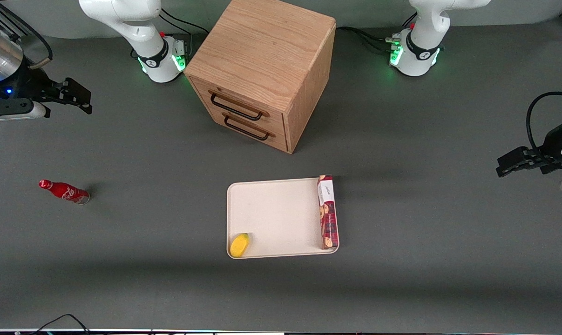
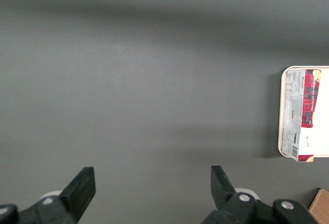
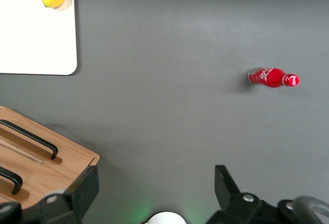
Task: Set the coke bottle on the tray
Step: 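Move the right gripper down toward the red Coca-Cola bottle lying on the table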
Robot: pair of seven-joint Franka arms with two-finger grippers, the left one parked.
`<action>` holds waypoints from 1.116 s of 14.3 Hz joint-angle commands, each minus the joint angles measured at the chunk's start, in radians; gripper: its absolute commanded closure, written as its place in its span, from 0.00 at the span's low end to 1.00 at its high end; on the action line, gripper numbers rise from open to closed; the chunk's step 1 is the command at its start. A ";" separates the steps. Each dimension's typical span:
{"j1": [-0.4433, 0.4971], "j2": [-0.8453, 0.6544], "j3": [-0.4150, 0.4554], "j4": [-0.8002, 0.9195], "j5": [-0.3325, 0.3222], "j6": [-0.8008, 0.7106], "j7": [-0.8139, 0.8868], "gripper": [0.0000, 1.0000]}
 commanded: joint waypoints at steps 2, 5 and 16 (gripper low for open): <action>-0.003 -0.008 -0.001 0.007 0.032 -0.008 0.044 0.00; -0.007 0.019 -0.042 0.031 0.031 -0.005 0.002 0.00; -0.020 0.364 -0.468 -0.071 0.029 0.505 -0.693 0.00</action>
